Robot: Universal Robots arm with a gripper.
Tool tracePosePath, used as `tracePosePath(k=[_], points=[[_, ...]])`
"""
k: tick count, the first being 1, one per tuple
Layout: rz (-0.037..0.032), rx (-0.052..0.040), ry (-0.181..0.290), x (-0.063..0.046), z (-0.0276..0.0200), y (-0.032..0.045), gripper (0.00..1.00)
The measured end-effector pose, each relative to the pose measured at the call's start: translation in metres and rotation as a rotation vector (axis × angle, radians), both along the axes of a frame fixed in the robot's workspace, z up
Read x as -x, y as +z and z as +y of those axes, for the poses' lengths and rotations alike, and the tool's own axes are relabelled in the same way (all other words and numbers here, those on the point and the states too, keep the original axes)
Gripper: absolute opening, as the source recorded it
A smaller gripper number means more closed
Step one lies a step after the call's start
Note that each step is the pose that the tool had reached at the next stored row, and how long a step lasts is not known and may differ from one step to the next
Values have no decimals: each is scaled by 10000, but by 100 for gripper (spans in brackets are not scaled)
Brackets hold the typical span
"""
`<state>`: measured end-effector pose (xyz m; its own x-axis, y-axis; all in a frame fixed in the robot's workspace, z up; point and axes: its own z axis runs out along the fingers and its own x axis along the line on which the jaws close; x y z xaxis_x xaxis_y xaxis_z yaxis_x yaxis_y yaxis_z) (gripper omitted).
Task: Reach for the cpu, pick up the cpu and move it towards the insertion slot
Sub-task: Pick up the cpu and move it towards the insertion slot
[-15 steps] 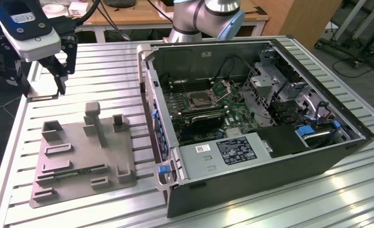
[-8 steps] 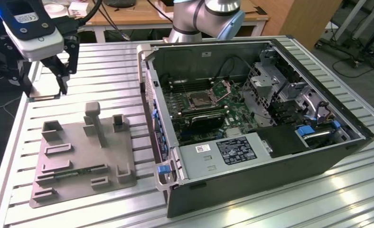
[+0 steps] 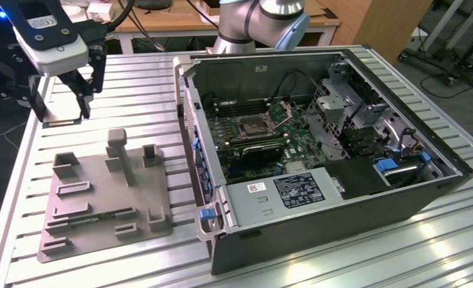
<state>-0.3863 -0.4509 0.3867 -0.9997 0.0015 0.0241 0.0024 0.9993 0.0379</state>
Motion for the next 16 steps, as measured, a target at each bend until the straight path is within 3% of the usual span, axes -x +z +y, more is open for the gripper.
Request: tracePosePath(k=[16], points=[[0, 0, 0, -94, 0, 0, 55]])
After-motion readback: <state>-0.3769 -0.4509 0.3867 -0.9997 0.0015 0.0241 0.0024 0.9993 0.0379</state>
